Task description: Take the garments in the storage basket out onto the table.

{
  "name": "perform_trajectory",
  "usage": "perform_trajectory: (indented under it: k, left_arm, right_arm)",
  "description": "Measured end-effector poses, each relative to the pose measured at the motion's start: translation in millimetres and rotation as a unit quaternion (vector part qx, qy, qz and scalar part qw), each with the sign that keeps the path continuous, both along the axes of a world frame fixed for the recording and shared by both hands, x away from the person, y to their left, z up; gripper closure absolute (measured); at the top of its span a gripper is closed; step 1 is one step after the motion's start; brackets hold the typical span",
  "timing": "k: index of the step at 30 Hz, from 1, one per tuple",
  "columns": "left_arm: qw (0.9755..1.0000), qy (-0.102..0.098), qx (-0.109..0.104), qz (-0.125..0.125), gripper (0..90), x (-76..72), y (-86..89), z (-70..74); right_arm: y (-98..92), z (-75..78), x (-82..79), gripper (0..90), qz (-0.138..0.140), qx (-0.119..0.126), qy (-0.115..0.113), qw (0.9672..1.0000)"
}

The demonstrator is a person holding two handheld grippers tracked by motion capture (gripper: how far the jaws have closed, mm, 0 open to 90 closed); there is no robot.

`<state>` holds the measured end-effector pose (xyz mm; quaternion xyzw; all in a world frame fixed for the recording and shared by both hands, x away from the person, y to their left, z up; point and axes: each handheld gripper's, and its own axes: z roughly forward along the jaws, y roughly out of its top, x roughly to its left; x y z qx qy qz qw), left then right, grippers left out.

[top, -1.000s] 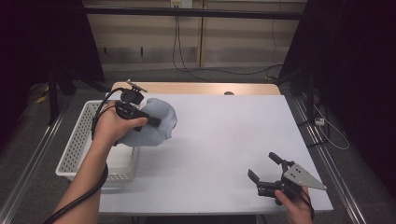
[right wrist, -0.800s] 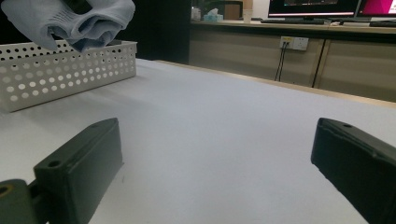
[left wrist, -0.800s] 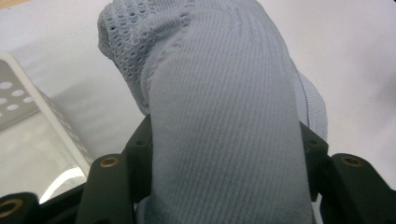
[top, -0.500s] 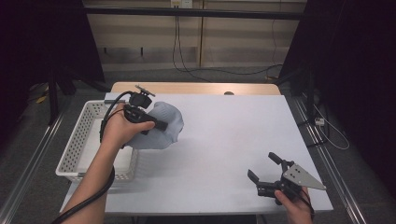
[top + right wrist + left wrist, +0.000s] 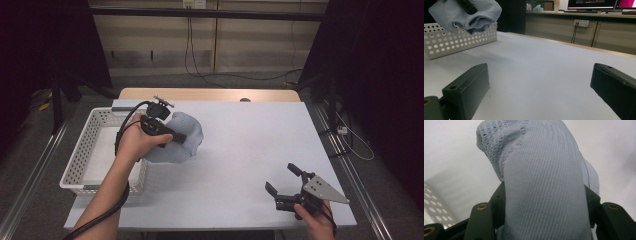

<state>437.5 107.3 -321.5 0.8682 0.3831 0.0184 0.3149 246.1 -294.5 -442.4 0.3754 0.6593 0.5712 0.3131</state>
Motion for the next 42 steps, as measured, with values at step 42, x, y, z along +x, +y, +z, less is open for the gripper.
perform_trajectory:
  k: [42]
  left_arm:
    - [0.9988, -0.010, -0.012, -0.046, 39.7, -17.8, -45.9, -48.5]
  right_arm:
    - [-1.3, 0.6, 0.2, 1.6, 0.000, -0.004, 0.001, 1.0000]
